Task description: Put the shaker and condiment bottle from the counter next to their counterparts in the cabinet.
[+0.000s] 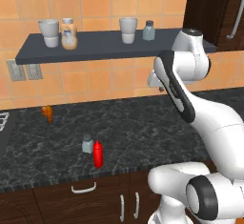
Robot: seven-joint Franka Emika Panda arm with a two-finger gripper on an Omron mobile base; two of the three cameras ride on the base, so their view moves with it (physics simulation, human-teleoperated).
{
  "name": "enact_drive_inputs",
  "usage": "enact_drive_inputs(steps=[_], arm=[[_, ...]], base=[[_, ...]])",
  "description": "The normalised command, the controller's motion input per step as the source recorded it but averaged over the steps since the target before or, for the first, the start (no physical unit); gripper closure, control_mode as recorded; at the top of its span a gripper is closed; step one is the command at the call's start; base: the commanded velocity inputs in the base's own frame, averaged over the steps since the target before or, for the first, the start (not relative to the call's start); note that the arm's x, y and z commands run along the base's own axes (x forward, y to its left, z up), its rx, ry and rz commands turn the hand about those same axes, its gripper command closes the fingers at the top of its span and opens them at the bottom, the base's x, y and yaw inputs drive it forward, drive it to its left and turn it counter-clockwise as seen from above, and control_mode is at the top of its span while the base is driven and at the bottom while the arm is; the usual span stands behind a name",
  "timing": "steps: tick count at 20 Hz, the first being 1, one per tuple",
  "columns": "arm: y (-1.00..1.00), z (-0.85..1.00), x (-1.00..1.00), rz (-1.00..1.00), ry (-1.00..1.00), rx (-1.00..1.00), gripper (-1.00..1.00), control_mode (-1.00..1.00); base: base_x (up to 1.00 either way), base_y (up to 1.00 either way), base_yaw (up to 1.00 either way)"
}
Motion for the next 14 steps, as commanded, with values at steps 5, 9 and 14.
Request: enact_drive_inputs(steps=[5,9,14], arm=[[0.27,-0.12,-0.36,0.04,-0.13,-0.05,-1.0,-1.0],[0.43,-0.24,-0.47,0.03,-0.27,-0.01,-1.0,-1.0],[0.72,-0.42,-0.62,-0.09,-0.32,-0.05,-1.0,-1.0]], base=[[0.0,0.0,0.0],[0.0,0.0,0.0],[0.0,0.0,0.0]])
